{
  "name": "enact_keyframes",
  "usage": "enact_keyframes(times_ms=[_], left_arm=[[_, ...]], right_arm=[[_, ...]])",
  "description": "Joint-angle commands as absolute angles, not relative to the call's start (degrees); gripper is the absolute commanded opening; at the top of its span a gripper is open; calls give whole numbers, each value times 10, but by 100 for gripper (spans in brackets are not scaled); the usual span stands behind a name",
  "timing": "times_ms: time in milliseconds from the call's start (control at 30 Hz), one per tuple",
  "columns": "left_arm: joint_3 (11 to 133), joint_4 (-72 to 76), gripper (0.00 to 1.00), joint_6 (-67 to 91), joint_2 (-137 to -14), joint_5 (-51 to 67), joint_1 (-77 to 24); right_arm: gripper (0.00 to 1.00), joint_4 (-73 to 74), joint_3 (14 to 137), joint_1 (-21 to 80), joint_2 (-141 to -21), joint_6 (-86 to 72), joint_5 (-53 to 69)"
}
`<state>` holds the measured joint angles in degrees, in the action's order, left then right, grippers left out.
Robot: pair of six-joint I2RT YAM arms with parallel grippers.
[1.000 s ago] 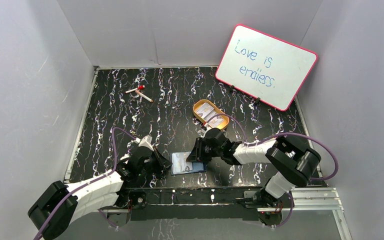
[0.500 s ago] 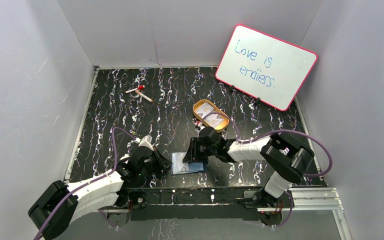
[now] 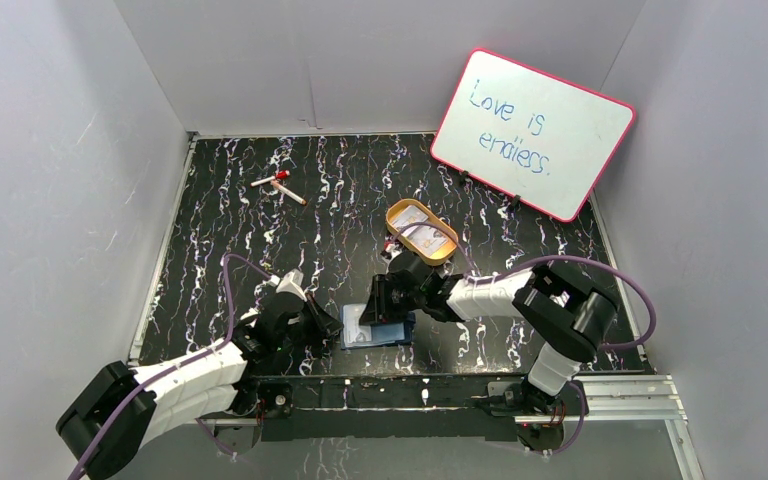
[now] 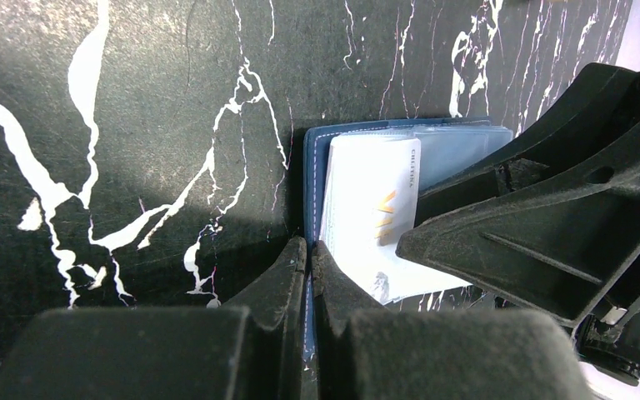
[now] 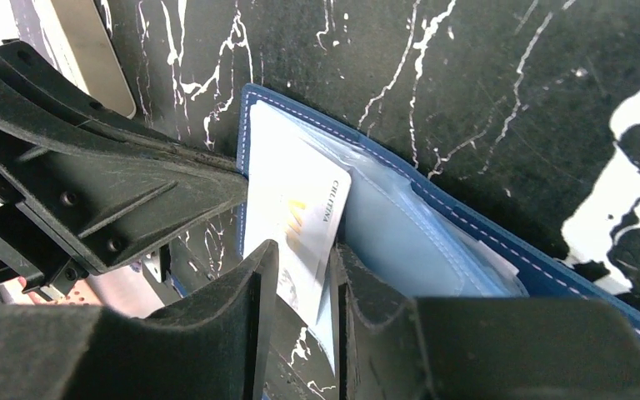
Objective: Put the credit cards into the card holder
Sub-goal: Insert the credit card into the card holder.
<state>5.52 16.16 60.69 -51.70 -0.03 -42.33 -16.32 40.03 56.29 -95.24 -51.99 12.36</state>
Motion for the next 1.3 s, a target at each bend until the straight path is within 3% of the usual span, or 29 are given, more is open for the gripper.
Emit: enact_keyframes(times_ms=[0,200,533,933,1000,1167,1267], left_arm=[[62,147,0,603,-513,-5,-423],[61,137,0,605,-501,-9,-423],[70,80,0,602,-455,-35,-424],[113,11,0,576,-423,-46,-423],[126,4,8,568,-419,-43,-424],[160,-47,47,554,-408,-45,-424],[176,-78,55,562,-407,-56,-423]], right_arm=[[38,-148,432,583,-974,-492,134],[41,-106,461,601,-966,-468,102],[60,-2,498,604,-921,-433,34],[63,64,492,602,-838,-419,-19],[61,57,476,599,-830,-422,-16],[59,24,441,595,-824,-437,-4],[59,10,430,593,-825,-445,-4]])
